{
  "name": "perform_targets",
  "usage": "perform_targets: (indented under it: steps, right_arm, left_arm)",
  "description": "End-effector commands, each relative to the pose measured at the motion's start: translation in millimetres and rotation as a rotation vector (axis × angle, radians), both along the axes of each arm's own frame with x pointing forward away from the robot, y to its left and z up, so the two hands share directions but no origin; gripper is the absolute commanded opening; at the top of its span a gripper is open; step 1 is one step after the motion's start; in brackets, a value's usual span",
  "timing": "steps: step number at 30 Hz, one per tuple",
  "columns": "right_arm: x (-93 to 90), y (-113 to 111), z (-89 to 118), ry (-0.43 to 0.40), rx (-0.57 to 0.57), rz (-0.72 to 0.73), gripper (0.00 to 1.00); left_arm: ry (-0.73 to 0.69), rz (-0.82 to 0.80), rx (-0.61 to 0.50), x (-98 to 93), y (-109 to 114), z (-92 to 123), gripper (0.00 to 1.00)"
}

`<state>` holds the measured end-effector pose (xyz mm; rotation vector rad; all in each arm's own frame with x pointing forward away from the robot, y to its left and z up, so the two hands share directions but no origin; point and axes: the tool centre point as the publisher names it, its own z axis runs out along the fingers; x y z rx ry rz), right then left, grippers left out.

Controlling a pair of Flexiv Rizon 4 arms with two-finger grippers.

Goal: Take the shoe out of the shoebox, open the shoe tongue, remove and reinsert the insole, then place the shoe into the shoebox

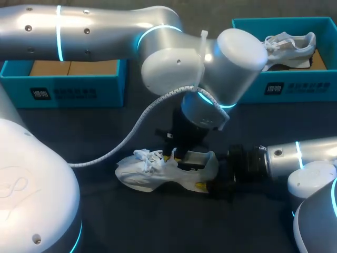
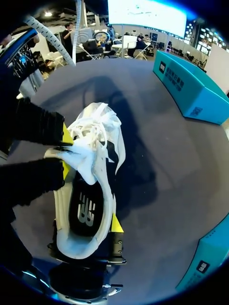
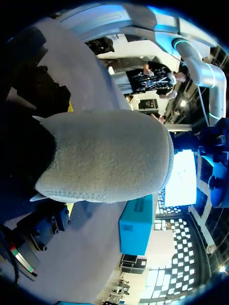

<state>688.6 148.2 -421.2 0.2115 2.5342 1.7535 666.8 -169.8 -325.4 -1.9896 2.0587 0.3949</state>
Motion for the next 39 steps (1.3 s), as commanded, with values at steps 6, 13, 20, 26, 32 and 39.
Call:
perform_targets:
  steps: [6, 13, 20, 26, 32, 39]
  right_arm:
    - [-0.8, 1.4, 1.6, 0.003, -0.007, 0.0, 0.0]
    - [-0.8, 1.4, 1.6, 0.003, -0.007, 0.0, 0.0]
    - [-0.8, 1.4, 1.6, 0.003, -0.007, 0.0, 0.0]
    - [-0.8, 1.4, 1.6, 0.003, -0.007, 0.0, 0.0]
    - [-0.8, 1.4, 1.6, 0.003, -0.007, 0.0, 0.0]
    - [-0.8, 1.4, 1.6, 0.003, -0.007, 0.0, 0.0]
  left_arm:
    - [0.013, 0.044, -0.123, 4.8, 16.1, 5.6, 0.0]
    - [-0.035, 0.098, -0.283, 6.1, 41.1, 18.3, 0.0]
    - [-0.048, 0.136, -0.413, 9.1, 64.1, 23.8, 0.0]
    - [-0.03, 0.158, -0.509, 14.2, 85.3, 23.9, 0.0]
    - [0.023, 0.144, -0.548, 13.2, 103.6, 12.6, 0.0]
    - [0.046, 0.157, -0.559, 8.0, 119.0, -1.7, 0.0]
